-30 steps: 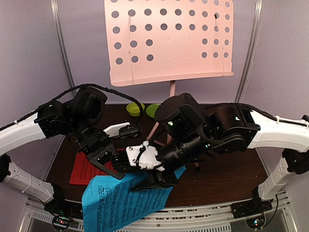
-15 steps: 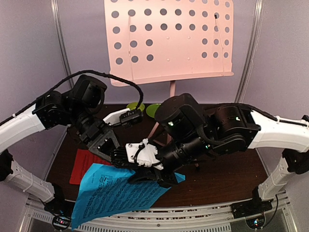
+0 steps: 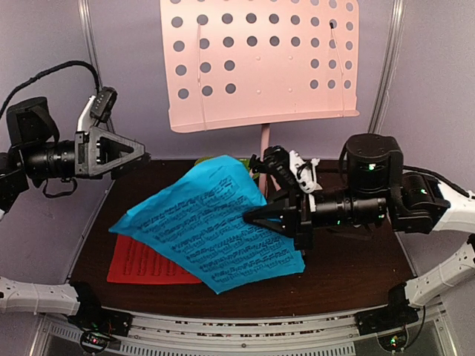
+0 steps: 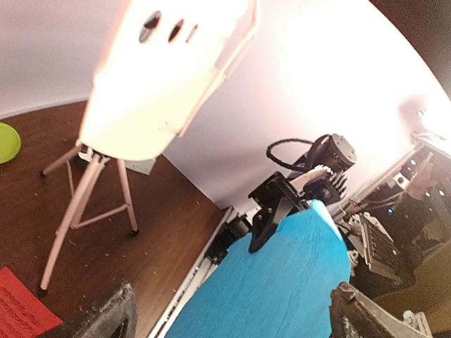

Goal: Set up the instrument practice props

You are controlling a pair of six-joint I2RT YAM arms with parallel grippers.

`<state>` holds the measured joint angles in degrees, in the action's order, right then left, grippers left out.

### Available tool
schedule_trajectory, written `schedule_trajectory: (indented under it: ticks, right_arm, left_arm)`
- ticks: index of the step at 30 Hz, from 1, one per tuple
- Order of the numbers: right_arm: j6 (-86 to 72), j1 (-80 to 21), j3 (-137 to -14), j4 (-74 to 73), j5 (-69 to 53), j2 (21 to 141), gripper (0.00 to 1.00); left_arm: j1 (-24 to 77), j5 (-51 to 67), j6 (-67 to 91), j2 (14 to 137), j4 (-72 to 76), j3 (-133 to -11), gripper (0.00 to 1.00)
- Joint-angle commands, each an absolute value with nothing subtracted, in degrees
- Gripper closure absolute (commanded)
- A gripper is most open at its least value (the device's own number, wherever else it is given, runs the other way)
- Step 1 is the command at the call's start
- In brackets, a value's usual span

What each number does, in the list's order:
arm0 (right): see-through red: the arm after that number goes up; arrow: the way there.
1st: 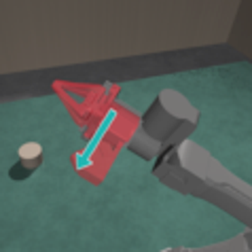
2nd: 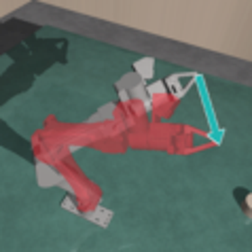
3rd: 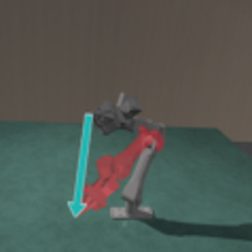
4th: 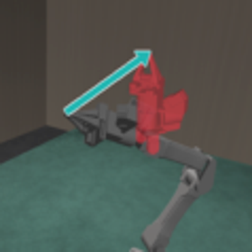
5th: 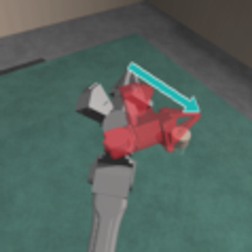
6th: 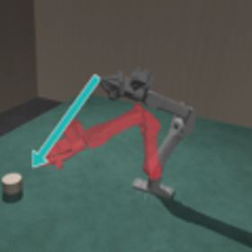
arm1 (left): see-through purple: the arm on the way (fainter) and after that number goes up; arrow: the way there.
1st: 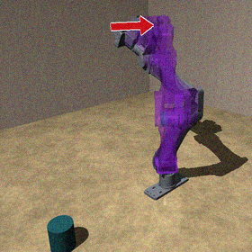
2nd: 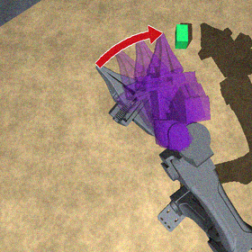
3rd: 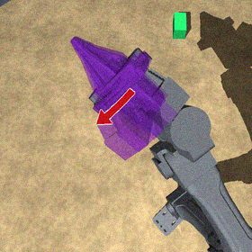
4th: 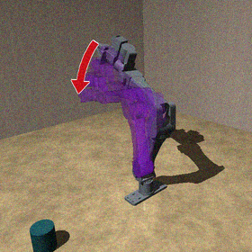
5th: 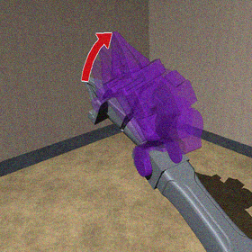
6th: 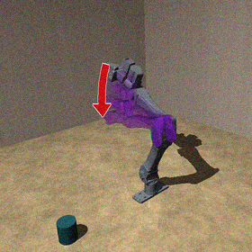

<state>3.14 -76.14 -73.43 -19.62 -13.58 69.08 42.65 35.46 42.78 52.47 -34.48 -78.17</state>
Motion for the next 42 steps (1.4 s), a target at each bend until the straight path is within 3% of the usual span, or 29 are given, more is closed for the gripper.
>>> schedule_trajectory:
  ticks: [1,4,8,16,23,27,30,34,35,38,42]
  right_arm:
    - [-7.4,-73.1,-67.5,-4.3,-8.1,62.2,1.0]
    - [-11.1,-70.9,-64.8,-0.4,-6.6,58.5,1.0]
    - [-14.9,-69.0,-62.6,3.1,-4.8,55.4,1.0]
    - [-20.5,-67.5,-58.4,7.9,-2.9,51.4,1.0]
    - [-22.7,-67.5,-58.0,8.4,-4.4,51.5,1.0]
    - [-23.8,-67.4,-58.2,8.5,-6.5,52.3,1.0]
    - [-24.3,-67.5,-58.2,8.4,-7.3,52.4,1.0]
    - [-24.4,-67.4,-57.9,6.6,-6.2,51.0,0.95]
    - [-24.4,-67.3,-57.7,5.9,-5.5,50.4,0.9]
    - [-23.9,-66.9,-56.8,3.7,-3.5,47.6,0.8]
    - [-22.9,-65.9,-56.0,1.7,-2.9,44.7,0.81]
  left_arm:
    - [42.0,24.4,41.1,51.0,-30.6,-77.2,0.02]
    - [42.3,31.3,34.2,53.8,-32.6,-78.6,0.02]
    - [50.6,25.5,22.6,55.0,-33.5,-80.5,0.02]
    - [56.1,25.2,20.6,57.0,-19.6,-75.9,0.02]
    - [58.9,25.8,17.9,61.2,-15.1,-77.7,0.13]
    - [59.1,25.6,18.8,63.6,-11.0,-79.4,0.28]
    - [59.2,25.4,20.1,64.7,-8.4,-79.6,0.48]
    - [59.2,25.4,22.3,64.6,-5.7,-78.1,0.96]
    - [59.2,24.9,22.9,64.4,-5.9,-77.7,1.0]
    - [59.2,23.9,24.2,63.4,-5.8,-76.2,1.0]
    - [58.9,24.0,25.5,63.0,-5.8,-75.5,1.0]
